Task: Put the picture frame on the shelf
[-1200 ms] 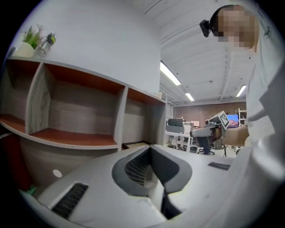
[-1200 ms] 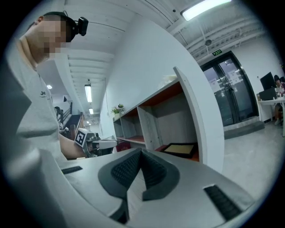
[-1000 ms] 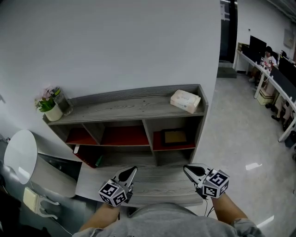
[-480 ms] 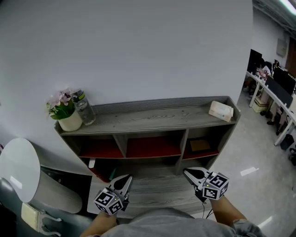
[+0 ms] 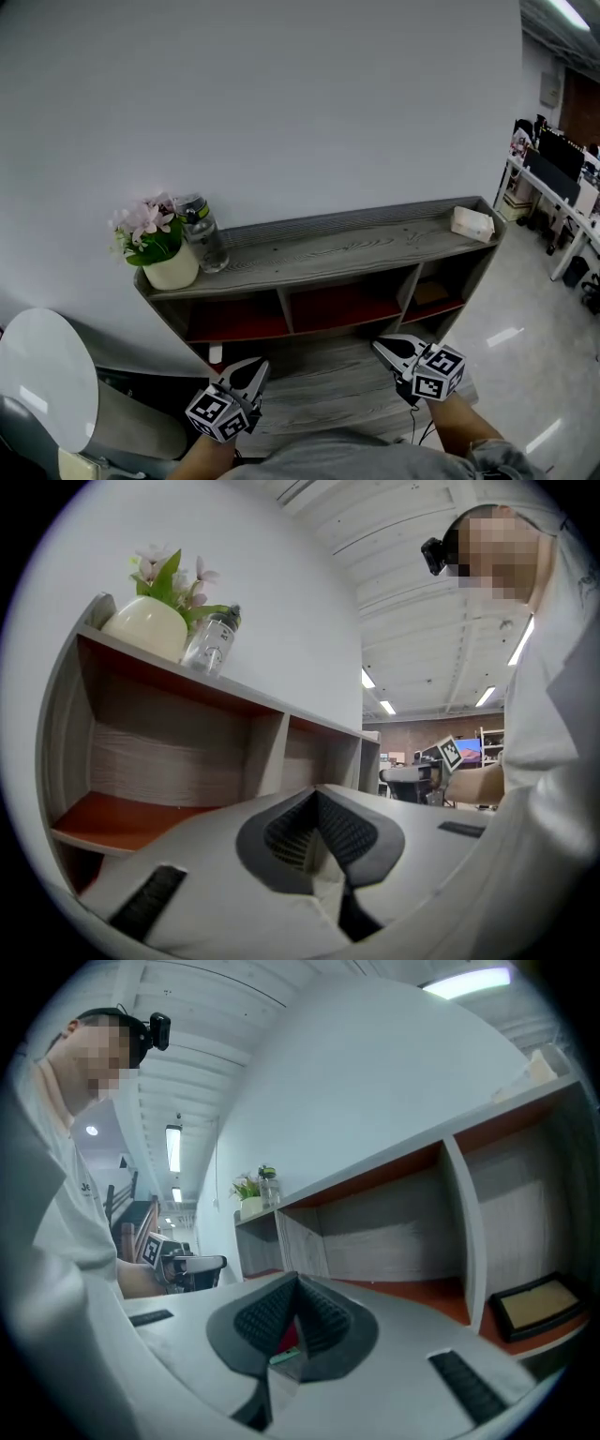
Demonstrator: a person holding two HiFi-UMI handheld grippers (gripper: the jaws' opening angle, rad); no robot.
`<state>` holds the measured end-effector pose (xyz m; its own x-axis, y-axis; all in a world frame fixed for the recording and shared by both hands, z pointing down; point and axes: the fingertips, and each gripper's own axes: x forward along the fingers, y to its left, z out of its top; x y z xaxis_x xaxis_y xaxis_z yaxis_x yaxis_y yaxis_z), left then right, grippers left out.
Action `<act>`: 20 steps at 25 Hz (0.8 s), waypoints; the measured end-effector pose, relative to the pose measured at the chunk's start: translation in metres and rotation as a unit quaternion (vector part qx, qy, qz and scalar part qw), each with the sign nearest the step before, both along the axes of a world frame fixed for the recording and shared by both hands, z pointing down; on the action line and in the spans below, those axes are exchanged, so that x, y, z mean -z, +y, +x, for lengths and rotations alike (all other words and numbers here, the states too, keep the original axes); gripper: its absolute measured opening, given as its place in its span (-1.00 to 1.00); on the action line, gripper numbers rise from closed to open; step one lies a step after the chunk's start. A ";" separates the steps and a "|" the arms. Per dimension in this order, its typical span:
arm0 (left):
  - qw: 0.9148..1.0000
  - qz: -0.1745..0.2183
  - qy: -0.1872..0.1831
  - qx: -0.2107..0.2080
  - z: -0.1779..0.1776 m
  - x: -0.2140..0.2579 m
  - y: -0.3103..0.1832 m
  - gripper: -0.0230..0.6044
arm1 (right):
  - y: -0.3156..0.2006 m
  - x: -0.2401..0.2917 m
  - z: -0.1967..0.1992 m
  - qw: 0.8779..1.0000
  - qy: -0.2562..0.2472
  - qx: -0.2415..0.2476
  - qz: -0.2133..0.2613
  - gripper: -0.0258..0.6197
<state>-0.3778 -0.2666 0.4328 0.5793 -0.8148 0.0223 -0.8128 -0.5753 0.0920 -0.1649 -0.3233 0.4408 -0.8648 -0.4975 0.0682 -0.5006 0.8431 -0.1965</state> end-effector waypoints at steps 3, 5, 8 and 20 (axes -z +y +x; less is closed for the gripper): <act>1.000 0.007 -0.007 -0.010 0.002 0.011 -0.006 -0.89 | -0.003 0.006 -0.006 1.000 0.000 0.007 0.005 -0.89; 1.000 0.014 -0.009 -0.009 0.009 0.020 -0.012 -0.89 | -0.008 0.011 -0.005 1.000 0.001 0.016 0.009 -0.89; 1.000 0.028 -0.005 0.006 0.024 0.030 -0.021 -0.89 | -0.022 0.018 0.004 0.999 0.007 0.031 0.014 -0.89; 0.998 0.033 0.035 0.042 0.054 0.041 -0.040 -0.89 | -0.053 0.040 0.035 0.998 -0.001 0.054 0.036 -0.90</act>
<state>-0.3242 -0.3063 0.3919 0.5075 -0.8587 -0.0706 -0.8510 -0.5124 0.1149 -0.1298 -0.3767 0.4003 -0.9134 -0.4059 0.0327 -0.4064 0.9038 -0.1339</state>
